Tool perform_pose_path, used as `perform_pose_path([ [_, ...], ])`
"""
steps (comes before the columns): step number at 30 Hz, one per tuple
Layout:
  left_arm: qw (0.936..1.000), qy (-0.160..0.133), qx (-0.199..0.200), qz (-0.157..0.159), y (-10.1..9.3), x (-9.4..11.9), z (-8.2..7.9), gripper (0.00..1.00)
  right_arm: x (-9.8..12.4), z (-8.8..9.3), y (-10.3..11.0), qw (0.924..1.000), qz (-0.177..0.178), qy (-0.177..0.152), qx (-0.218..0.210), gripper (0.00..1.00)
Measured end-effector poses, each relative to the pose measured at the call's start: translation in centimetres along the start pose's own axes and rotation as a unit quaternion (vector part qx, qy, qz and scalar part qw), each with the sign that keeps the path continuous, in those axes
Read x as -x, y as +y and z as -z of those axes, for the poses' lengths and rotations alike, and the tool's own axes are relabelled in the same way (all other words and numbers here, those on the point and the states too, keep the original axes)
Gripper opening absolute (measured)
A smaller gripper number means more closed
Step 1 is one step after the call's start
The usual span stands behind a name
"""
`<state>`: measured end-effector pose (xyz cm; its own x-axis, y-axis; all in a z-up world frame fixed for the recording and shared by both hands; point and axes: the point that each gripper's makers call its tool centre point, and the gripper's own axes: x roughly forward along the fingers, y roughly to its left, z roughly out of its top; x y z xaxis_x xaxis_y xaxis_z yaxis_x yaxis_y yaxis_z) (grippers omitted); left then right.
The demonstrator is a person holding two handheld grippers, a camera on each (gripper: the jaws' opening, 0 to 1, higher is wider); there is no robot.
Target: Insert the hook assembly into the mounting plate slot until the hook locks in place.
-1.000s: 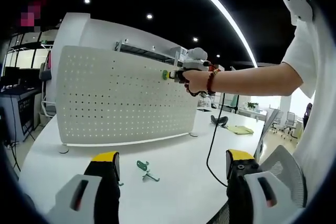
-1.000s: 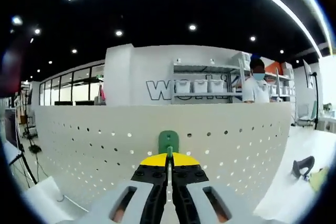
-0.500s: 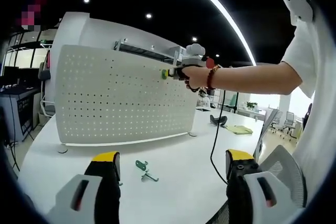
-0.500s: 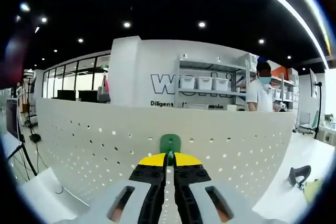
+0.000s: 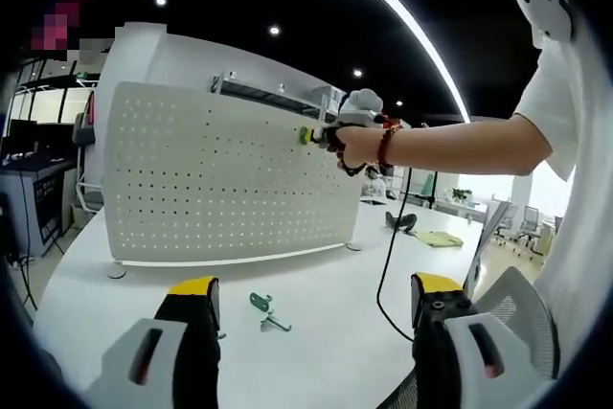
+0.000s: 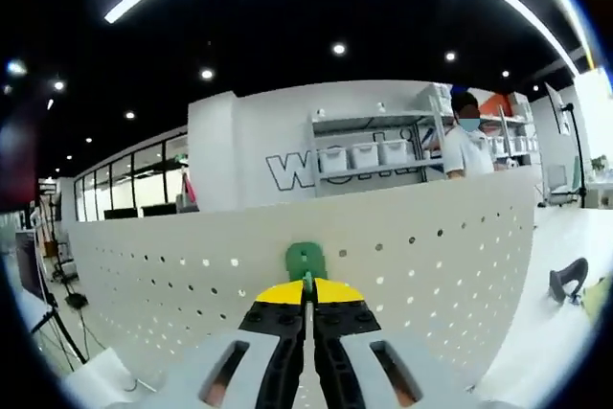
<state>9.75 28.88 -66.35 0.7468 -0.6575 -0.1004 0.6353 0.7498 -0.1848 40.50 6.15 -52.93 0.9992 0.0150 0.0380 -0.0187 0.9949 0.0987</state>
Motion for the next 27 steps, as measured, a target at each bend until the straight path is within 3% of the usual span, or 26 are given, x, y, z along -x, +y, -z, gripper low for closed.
perform_pose_path([
  [1, 1.0, 0.0, 0.0, 0.0, 0.0, 0.0, 0.0, 0.84, -0.1, -0.7, 0.4, 0.9996, -0.01, -0.023, -0.015, 0.0],
  [3, 1.0, 0.002, 0.0, 0.0, 0.0, 0.0, 0.1, 0.84, 0.0, -0.6, -0.1, 0.9999, 0.003, -0.012, 0.011, 0.0],
  [9, 1.0, 0.0, 0.001, 0.002, -0.1, 0.0, 0.1, 0.84, 0.2, -0.1, -0.2, 0.9998, 0.012, -0.008, 0.016, 0.0],
  [14, 1.0, 0.0, 0.0, 0.002, 0.0, 0.0, 0.1, 0.84, 0.0, 0.7, 0.2, 0.9997, 0.004, -0.012, 0.02, 0.0],
  [16, 1.0, -0.001, 0.001, 0.0, 0.1, 0.1, 0.1, 0.84, -0.1, 0.5, 0.1, 0.9985, 0.007, -0.013, 0.052, 0.0],
  [19, 1.0, -0.001, 0.002, -0.002, 0.2, 0.2, 0.1, 0.84, -0.4, 0.9, 0.1, 0.9993, 0.006, -0.001, 0.036, 0.0],
  [20, 1.0, -0.001, 0.002, -0.002, 0.2, 0.2, 0.1, 0.84, -0.4, 1.4, 0.0, 0.9991, 0.005, 0.012, 0.04, 0.0],
  [22, 1.0, 0.0, 0.002, -0.002, 0.2, 0.1, 0.1, 0.84, -0.4, 1.1, 0.2, 0.9981, 0.007, 0.01, 0.06, 0.01],
  [27, 1.0, 0.0, 0.0, 0.0, 0.0, 0.0, 0.1, 0.84, -0.3, 1.3, 0.2, 0.9993, 0.0, 0.013, 0.034, 0.01],
])
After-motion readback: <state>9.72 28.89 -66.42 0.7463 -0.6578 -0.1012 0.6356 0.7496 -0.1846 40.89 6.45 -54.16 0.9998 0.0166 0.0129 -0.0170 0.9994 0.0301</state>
